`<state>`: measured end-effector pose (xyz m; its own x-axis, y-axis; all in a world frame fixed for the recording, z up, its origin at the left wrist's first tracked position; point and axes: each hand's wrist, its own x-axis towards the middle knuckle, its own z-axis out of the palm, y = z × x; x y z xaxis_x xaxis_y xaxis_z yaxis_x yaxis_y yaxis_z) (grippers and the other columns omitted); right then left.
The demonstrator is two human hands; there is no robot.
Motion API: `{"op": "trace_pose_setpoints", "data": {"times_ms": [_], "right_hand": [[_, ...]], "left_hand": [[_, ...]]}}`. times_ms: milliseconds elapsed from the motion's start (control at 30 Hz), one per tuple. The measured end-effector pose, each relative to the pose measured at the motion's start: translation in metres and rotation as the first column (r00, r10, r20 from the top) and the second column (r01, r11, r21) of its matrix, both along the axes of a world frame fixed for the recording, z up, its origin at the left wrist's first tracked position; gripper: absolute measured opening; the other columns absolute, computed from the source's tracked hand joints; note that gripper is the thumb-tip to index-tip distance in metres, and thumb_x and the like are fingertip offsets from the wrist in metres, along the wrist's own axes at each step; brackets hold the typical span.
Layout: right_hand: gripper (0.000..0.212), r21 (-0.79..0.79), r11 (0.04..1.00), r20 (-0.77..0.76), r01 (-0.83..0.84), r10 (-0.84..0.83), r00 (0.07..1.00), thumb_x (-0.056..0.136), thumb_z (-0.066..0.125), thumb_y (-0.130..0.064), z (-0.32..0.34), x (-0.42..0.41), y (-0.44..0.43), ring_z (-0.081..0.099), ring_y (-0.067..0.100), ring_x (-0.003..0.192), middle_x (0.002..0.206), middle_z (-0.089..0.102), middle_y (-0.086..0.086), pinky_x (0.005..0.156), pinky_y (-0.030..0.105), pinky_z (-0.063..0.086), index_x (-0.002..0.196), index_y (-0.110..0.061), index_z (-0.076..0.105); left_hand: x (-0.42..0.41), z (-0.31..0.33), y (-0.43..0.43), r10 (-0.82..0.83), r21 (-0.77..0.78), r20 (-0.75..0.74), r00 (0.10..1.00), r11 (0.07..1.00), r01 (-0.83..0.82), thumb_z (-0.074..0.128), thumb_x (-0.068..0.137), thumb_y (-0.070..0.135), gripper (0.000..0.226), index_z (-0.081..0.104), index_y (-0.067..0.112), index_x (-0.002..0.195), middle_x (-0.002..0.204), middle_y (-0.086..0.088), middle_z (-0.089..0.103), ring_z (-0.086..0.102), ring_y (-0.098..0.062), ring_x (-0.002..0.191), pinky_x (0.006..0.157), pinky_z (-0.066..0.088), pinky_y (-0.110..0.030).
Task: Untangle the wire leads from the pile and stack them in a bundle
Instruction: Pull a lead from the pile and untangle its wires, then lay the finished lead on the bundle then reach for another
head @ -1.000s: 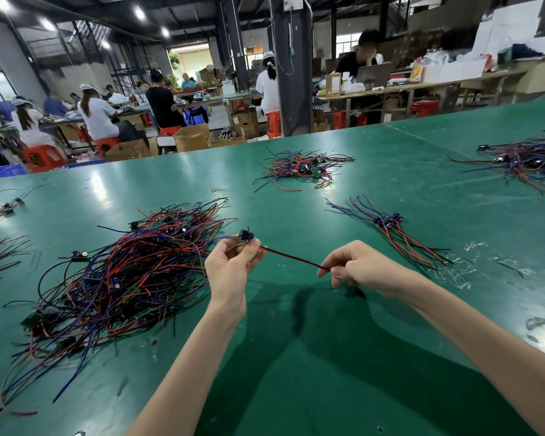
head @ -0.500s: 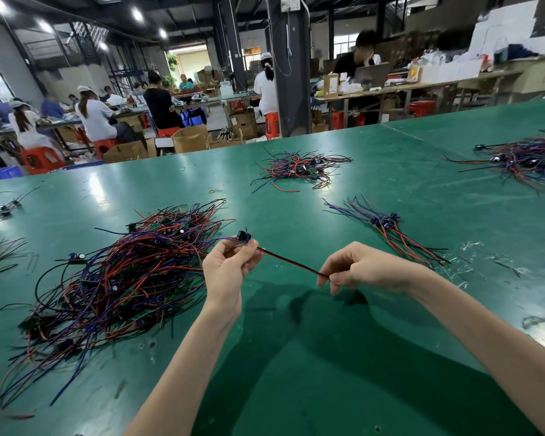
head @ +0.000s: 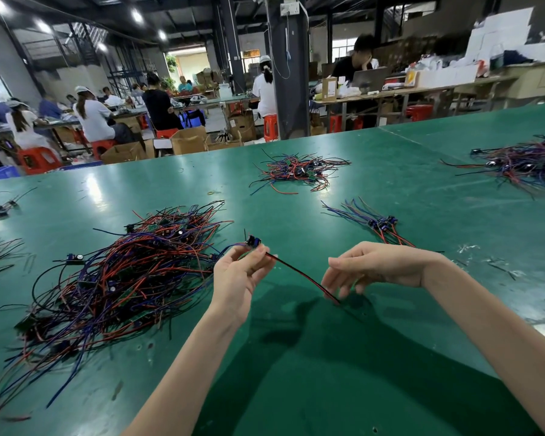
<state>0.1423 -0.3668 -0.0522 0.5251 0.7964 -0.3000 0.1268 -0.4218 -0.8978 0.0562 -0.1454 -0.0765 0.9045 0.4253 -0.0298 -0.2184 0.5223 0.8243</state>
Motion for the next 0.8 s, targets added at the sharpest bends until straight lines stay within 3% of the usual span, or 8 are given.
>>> {"op": "trace_pose_setpoints", "data": {"times_ms": [67,167,300,533,667,733,800], "right_hand": [[0.048,0.093,0.986,0.029,0.138,-0.141,0.990,0.076,0.061,-0.049,-0.003,-0.001,0.008,0.053,0.010,0.061,0.094,0.074,0.012,0.054,0.019,0.038,0.092,-0.006,0.072],[0.035,0.210,0.952,0.002,0.224,-0.229,0.973,0.076,0.067,-0.040,-0.011,-0.007,0.022,0.038,0.010,0.052,0.081,0.074,0.010,0.045,0.015,0.029,0.085,-0.007,0.072],[0.014,0.229,0.958,0.079,0.175,-0.197,0.977,0.086,0.068,-0.024,-0.022,-0.022,0.038,0.038,0.006,0.045,0.065,0.069,-0.005,0.042,0.013,0.030,0.079,-0.012,0.070],[0.011,0.282,0.927,0.102,0.247,-0.285,0.953,0.086,0.067,-0.011,-0.022,-0.022,0.044,0.038,0.004,0.038,0.060,0.067,-0.001,0.038,0.013,0.030,0.076,-0.012,0.068],[0.010,0.469,0.766,0.058,0.439,-0.523,0.851,0.086,0.064,-0.003,-0.001,0.006,0.037,0.039,0.003,0.035,0.055,0.065,-0.002,0.035,0.014,0.031,0.077,-0.006,0.067],[0.011,0.542,0.648,0.010,0.535,-0.642,0.767,0.087,0.063,-0.002,0.011,0.028,0.027,0.039,0.003,0.034,0.052,0.064,-0.001,0.035,0.014,0.030,0.077,-0.006,0.067],[0.010,0.496,0.587,0.066,0.640,-0.761,0.646,0.087,0.064,-0.007,0.011,0.049,0.010,0.036,0.001,0.032,0.051,0.062,0.003,0.034,0.012,0.027,0.077,-0.006,0.068]], "left_hand": [[0.000,-0.003,-0.006,-0.027,0.023,-0.013,1.000,0.999,0.027,0.059,0.084,-0.009,0.018,0.054,0.007,0.076,0.067,-0.009,0.067,0.066,-0.017,0.059,0.062,0.058,-0.024],[0.000,-0.008,-0.015,-0.057,0.063,-0.041,0.998,0.996,0.060,0.059,0.084,-0.009,0.019,0.053,0.007,0.076,0.067,-0.008,0.066,0.064,-0.014,0.058,0.063,0.057,-0.022],[0.000,-0.014,-0.021,-0.096,0.116,-0.064,0.993,0.988,0.103,0.061,0.084,-0.008,0.016,0.055,0.006,0.079,0.067,-0.005,0.068,0.064,-0.011,0.058,0.063,0.056,-0.020],[0.000,-0.016,-0.020,-0.126,0.142,-0.090,0.988,0.980,0.138,0.062,0.085,-0.005,0.024,0.052,0.009,0.103,0.078,-0.010,0.072,0.068,-0.015,0.065,0.066,0.057,-0.023],[0.000,-0.017,-0.021,-0.196,0.145,-0.158,0.968,0.965,0.219,0.060,0.090,0.009,0.031,0.049,0.011,0.119,0.101,-0.014,0.071,0.068,-0.019,0.079,0.068,0.057,-0.028],[0.000,-0.017,-0.023,-0.219,0.146,-0.178,0.960,0.958,0.245,0.058,0.092,0.011,0.027,0.050,0.009,0.117,0.101,-0.013,0.071,0.068,-0.020,0.077,0.068,0.057,-0.028],[0.000,-0.017,-0.023,-0.240,0.162,-0.181,0.954,0.949,0.270,0.055,0.094,0.012,0.018,0.052,0.009,0.112,0.094,-0.011,0.073,0.068,-0.019,0.072,0.068,0.058,-0.029]]}}
